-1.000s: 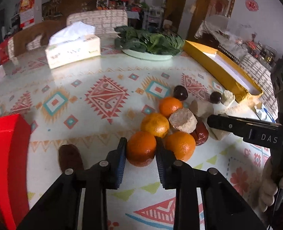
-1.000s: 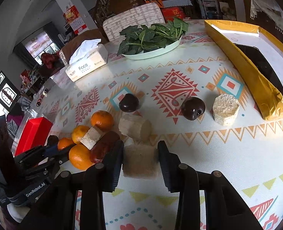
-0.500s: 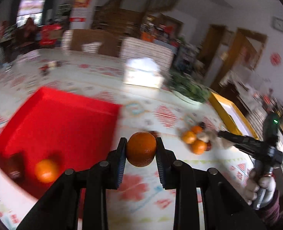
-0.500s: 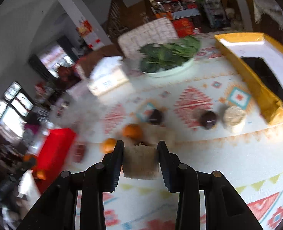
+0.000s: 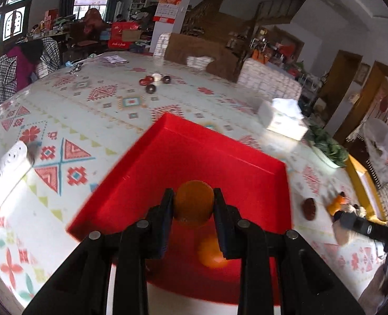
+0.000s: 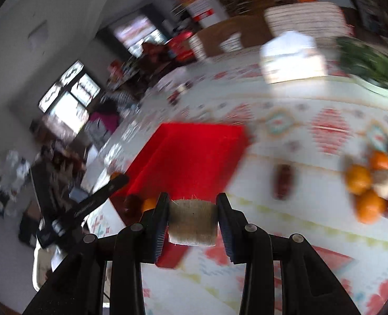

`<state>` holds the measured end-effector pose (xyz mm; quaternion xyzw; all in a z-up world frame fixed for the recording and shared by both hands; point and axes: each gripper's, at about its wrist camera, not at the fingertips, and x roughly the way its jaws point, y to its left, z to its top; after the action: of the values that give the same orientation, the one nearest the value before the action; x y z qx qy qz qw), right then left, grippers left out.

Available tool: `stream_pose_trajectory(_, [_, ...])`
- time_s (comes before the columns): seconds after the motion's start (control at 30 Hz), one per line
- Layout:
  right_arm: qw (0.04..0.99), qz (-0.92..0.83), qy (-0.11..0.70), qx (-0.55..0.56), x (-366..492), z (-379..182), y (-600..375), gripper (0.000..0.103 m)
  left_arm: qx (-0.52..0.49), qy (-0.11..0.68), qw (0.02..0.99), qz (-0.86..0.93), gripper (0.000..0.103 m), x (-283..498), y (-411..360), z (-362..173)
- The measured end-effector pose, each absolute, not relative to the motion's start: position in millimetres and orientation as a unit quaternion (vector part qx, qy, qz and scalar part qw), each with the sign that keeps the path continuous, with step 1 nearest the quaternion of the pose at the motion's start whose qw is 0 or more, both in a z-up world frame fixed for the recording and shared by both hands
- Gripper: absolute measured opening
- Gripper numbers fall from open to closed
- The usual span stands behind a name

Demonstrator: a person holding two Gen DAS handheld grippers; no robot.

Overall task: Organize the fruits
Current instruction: 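Carry the orange and rice cake over the red tray and release both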

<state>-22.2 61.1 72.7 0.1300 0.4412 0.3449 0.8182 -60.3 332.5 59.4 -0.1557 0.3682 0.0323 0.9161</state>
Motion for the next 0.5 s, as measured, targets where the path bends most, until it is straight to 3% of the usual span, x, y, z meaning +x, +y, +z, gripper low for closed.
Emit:
stream_pose_trajectory(0.23, [0.811, 0.347, 0.468, 0.056, -7.2, 39.2, 149.0, 0.040, -0.178, 0.404, 0.897, 0.027, 0.028, -34.6, 352.6, 31.8])
stream_pose_trajectory(0.5, [0.817, 0.331, 0.471, 0.026, 1.3, 19.9, 174.0, 0.043, -0.202, 0.408, 0.890, 0.035, 0.031, -33.6, 362.5, 26.1])
